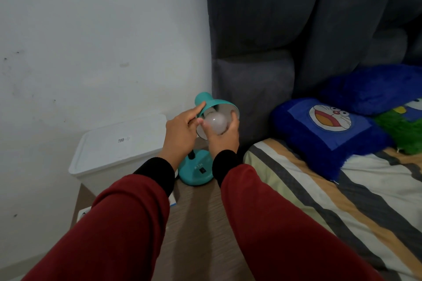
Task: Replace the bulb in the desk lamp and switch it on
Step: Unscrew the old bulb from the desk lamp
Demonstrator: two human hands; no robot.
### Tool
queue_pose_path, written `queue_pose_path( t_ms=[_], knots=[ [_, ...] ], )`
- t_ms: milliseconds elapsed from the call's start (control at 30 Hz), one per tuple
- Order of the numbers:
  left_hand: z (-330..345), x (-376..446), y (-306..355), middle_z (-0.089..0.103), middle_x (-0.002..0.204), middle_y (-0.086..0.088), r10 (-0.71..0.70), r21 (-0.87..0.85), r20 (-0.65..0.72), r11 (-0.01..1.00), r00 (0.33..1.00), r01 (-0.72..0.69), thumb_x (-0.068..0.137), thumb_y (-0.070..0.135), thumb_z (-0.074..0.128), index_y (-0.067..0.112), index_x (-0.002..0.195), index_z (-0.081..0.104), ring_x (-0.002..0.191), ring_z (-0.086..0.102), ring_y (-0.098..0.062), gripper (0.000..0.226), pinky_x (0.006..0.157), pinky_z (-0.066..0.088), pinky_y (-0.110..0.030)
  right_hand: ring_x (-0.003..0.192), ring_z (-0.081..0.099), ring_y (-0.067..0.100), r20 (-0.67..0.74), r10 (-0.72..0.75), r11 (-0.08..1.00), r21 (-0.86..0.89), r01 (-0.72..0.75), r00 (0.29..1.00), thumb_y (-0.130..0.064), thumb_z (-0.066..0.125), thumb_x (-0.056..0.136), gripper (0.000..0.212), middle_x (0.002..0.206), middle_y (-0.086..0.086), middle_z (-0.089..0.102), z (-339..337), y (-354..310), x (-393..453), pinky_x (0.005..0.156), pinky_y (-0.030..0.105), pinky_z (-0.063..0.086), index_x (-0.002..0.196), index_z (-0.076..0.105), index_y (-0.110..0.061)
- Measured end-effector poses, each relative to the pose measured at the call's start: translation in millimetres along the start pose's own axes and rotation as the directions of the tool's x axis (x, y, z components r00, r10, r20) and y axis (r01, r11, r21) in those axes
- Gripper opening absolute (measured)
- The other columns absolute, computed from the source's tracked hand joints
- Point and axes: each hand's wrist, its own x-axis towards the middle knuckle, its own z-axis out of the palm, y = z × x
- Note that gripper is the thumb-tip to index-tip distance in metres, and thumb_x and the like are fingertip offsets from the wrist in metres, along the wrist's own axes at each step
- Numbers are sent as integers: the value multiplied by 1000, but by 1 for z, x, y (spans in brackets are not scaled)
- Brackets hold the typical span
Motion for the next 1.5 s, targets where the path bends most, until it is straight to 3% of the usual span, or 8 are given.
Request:
queue_pose_path(
  t_ms=[100, 233, 400, 567, 700, 867, 1100, 1500],
  knots=[
    [0, 1, -2, 64, 127, -9, 4, 4, -2, 1000, 1000, -4, 93, 9, 53, 23, 132, 53, 114, 58, -17, 41, 90, 34, -3, 116, 58, 23, 23, 103, 995, 12, -104, 994, -41, 69, 80, 69, 131, 11, 58, 0, 2, -2, 99, 33, 48, 139, 41, -17],
    [0, 1, -2, 64, 127, -9, -8, 6, 7, 1000, 1000, 8, 93, 9, 53, 23, 132, 53, 114, 59, -21, 41, 90, 33, -5, 122, 49, 24, -32, -76, 988, -138, 71, 997, -26, 74, 78, 70, 136, 9, 45, -5, -2, 1, 104, 34, 43, 140, 41, -20],
    [1, 0, 0, 64, 126, -10, -11, -13, 5, 1000, 1000, 11, 93, 8, 53, 22, 131, 54, 113, 60, -25, 41, 92, 37, -12, 117, 58, 27, 33, 117, 990, 69, -119, 993, -43, 71, 78, 75, 133, 10, 54, 2, 2, -2, 102, 41, 47, 140, 39, -16],
    [0, 0, 0, 61, 130, -9, -15, -7, 4, 1000, 1000, 15, 93, 8, 53, 22, 131, 54, 116, 56, -16, 41, 90, 32, -4, 122, 47, 24, -18, -83, 986, -143, 79, 996, -16, 76, 75, 78, 137, 9, 39, -6, 1, 1, 102, 33, 43, 142, 36, -23],
    [2, 2, 0, 64, 127, -8, -15, -8, 6, 1000, 1000, 15, 93, 8, 53, 24, 131, 54, 114, 59, -24, 41, 93, 36, -11, 115, 57, 25, 19, 109, 993, 53, -109, 994, -40, 72, 77, 72, 135, 9, 51, -1, 2, -1, 99, 37, 49, 138, 42, -18],
    [2, 3, -1, 58, 134, -4, -32, -14, 5, 999, 999, 32, 93, 8, 53, 23, 131, 53, 121, 54, -16, 42, 92, 27, -1, 125, 44, 22, 10, -123, 973, -194, 123, 992, -19, 75, 78, 71, 141, 8, 33, -9, -2, 1, 105, 28, 39, 140, 40, -18],
    [2, 3, -1, 58, 134, -4, -13, 7, -13, 1000, 1000, 14, 92, 8, 54, 23, 131, 54, 115, 50, -3, 42, 85, 24, 12, 122, 50, 26, 10, -84, 975, -204, 84, 996, -31, 72, 80, 65, 133, 11, 47, -5, -1, -1, 104, 33, 41, 137, 44, -15],
    [2, 3, -1, 64, 126, -11, -31, 19, -10, 999, 999, 31, 93, 9, 53, 25, 131, 53, 113, 58, -19, 41, 87, 33, -5, 126, 47, 27, 21, -112, 969, -219, 114, 994, -28, 72, 80, 68, 138, 11, 43, -10, -2, 2, 105, 35, 41, 141, 41, -17]
  ],
)
